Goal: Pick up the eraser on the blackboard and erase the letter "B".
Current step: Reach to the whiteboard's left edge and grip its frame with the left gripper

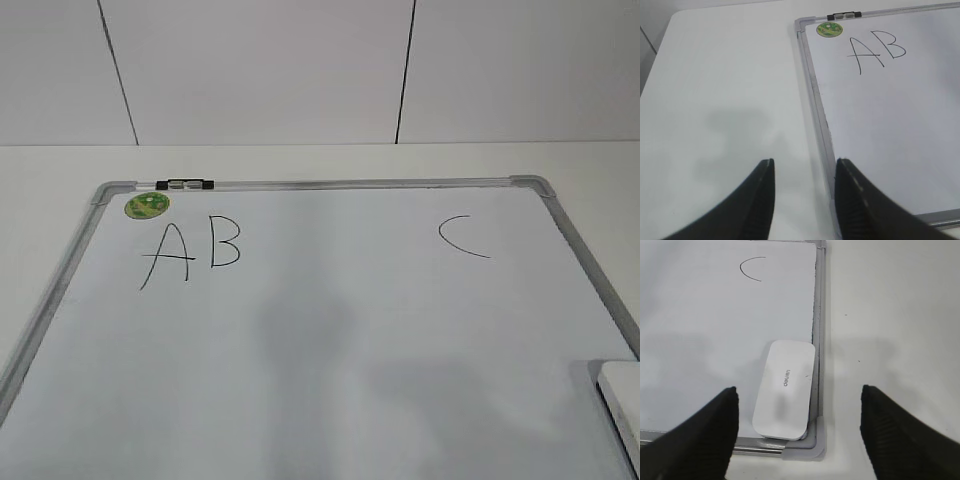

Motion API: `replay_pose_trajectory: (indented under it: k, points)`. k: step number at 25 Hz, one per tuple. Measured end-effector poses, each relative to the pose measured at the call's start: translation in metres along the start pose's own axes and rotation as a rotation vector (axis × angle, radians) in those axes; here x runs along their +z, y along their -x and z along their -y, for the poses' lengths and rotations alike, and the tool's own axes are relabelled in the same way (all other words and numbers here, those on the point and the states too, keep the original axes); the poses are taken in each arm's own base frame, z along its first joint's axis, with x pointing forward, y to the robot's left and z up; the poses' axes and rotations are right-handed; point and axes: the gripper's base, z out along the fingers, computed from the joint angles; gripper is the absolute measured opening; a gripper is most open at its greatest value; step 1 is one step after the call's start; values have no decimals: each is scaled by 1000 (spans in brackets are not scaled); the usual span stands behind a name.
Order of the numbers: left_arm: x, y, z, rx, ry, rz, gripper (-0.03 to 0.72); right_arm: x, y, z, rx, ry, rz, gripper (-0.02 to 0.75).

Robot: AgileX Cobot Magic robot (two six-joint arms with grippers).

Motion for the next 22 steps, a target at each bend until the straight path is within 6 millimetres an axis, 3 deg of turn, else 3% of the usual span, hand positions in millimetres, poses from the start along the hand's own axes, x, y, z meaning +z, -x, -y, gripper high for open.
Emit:
replay_pose_trajectory:
  k: [14, 22]
  points:
    - [0, 0, 0, 0, 0, 0, 307, 0, 1, 0, -1, -2, 6, 584]
    - [0, 0, 0, 0, 0, 0, 307, -11, 4, 0, 5, 7, -15, 584]
